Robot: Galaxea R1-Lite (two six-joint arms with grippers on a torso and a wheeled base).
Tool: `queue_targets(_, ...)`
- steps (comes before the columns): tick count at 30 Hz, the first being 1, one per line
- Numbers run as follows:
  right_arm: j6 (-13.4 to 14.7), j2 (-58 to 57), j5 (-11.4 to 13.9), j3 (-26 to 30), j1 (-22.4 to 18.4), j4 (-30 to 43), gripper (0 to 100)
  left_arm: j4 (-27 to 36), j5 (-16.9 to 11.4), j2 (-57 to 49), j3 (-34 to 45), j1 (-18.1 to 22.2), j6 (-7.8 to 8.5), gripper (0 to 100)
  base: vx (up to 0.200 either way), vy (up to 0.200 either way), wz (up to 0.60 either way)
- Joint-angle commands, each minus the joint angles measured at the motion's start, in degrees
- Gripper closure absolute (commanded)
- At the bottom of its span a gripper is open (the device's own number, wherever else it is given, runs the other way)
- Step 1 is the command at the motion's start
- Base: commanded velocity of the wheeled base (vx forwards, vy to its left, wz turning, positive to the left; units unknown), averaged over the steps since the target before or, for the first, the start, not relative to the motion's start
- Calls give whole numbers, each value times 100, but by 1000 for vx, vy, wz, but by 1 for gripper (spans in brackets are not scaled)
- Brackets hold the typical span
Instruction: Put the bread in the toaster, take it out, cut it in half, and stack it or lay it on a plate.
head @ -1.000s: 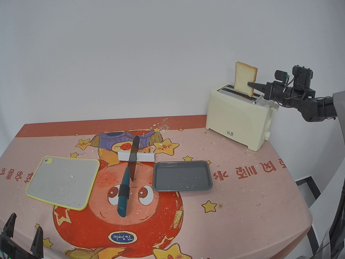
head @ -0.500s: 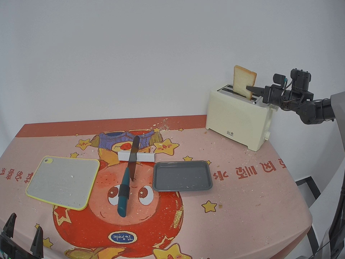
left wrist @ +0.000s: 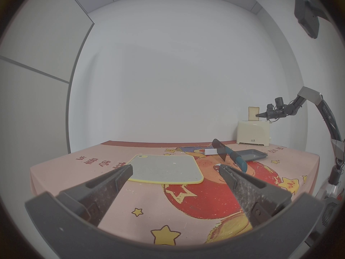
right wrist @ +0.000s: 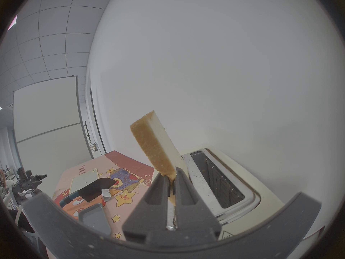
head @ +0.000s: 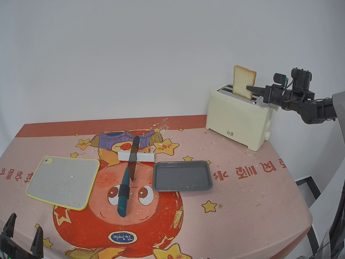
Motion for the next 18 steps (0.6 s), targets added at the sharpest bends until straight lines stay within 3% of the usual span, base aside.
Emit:
queue_targets(1, 6, -22, 2, -12, -13, -10, 100, -4, 1, -93, 101, 0, -4, 0, 0, 0, 0)
queue_targets(18, 112, 66, -51, -74, 5, -10, 100, -4, 1, -93, 101, 0, -4, 0, 0, 0, 0)
